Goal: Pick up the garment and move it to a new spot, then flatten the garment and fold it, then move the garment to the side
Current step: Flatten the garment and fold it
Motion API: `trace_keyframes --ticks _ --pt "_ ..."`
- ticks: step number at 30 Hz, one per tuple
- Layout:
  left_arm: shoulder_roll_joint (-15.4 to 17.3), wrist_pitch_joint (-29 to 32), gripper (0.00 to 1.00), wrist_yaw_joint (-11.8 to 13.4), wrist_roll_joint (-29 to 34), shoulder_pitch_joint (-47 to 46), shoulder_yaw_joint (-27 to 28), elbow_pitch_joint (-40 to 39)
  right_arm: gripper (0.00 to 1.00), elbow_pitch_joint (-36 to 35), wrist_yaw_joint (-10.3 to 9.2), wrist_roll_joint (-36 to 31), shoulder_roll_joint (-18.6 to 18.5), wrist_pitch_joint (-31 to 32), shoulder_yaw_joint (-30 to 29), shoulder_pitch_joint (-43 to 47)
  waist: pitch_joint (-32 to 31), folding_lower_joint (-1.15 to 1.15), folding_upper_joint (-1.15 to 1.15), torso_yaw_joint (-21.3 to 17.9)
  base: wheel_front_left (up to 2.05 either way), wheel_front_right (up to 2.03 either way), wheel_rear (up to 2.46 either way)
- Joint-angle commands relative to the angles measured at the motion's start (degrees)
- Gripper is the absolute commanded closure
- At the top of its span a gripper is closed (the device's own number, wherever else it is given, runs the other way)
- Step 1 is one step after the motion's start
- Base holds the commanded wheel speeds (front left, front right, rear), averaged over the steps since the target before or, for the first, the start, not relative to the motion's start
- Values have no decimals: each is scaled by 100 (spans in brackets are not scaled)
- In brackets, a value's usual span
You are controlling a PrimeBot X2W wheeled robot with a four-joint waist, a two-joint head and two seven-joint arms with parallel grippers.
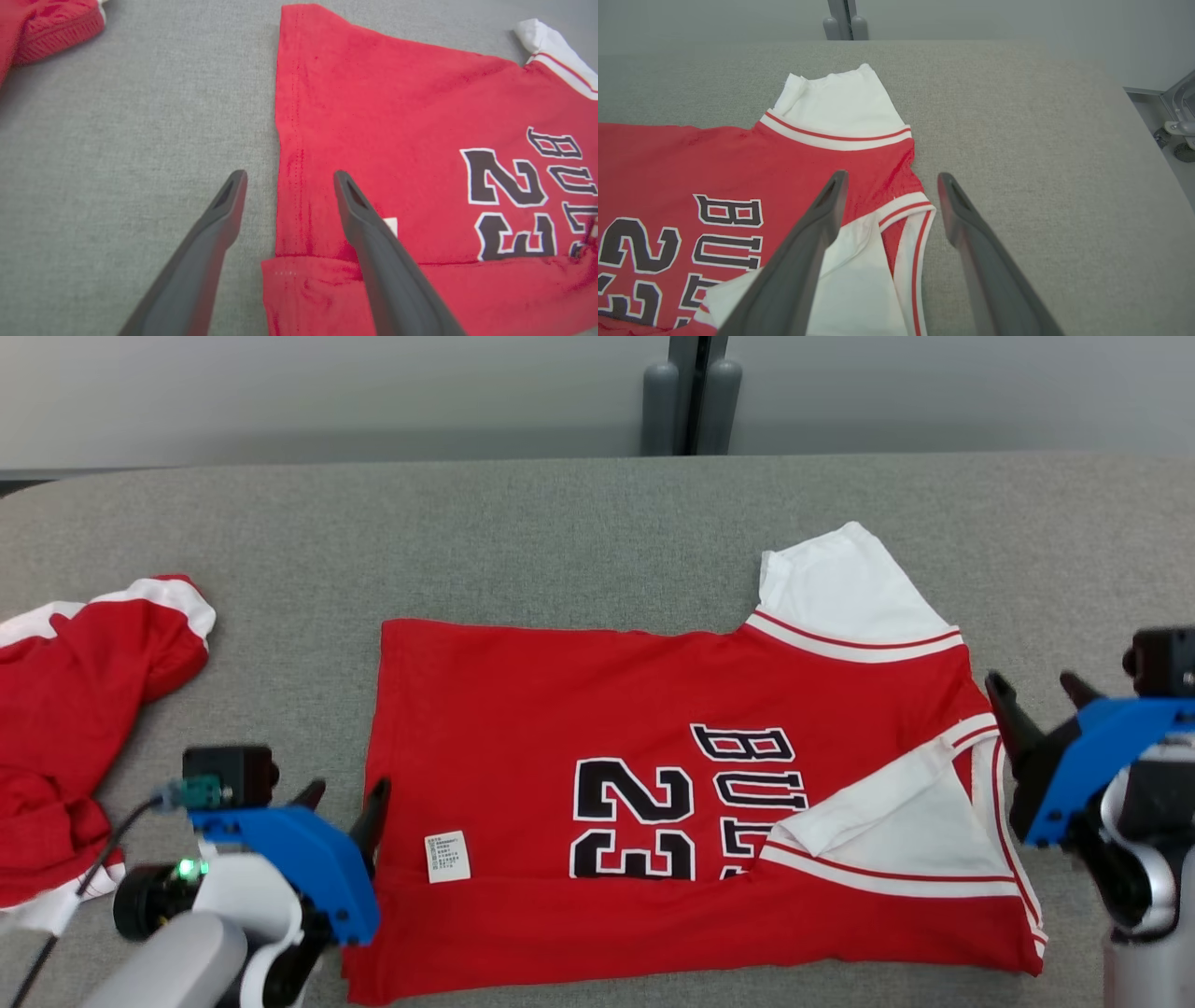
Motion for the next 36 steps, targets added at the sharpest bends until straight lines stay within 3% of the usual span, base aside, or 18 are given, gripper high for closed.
trace_keyframes --ticks 1,3,4,5,6,8,13,23,36 --pt "-24 73 0 -149 -48 -379 98 43 0 121 1 -45 -57 6 71 -389 151 0 0 42 0 0 0" --pt "-17 132 0 -248 -74 -588 131 86 0 208 1 -41 -67 27 122 -595 226 0 0 36 0 0 0" --pt "40 300 0 -468 -97 -1031 179 226 0 405 1 -38 -149 11 250 -1060 395 0 0 20 0 0 0" --pt "40 300 0 -468 -97 -1031 179 226 0 405 1 -38 -149 11 250 -1060 395 0 0 20 0 0 0" --pt "80 480 0 -685 -120 -1453 219 385 0 668 1 33 -183 8 412 -1463 558 0 0 -26 0 0 0" --pt "71 680 0 -877 -334 -1797 330 542 0 914 1 74 -230 -36 598 -1850 712 0 0 -109 0 0 0" --pt "351 1395 0 -1162 -724 -2413 520 808 0 1406 2 190 -248 -203 1038 -2683 1117 0 0 -372 0 0 0" --pt "905 2537 0 -1078 -810 -2829 400 743 0 2198 1 309 -350 -616 1397 -3485 1623 0 0 -663 0 0 0" --pt "745 2701 0 -1232 -743 -3065 195 673 0 2782 1 295 -388 -838 1461 -3988 1943 0 0 -640 0 0 0"
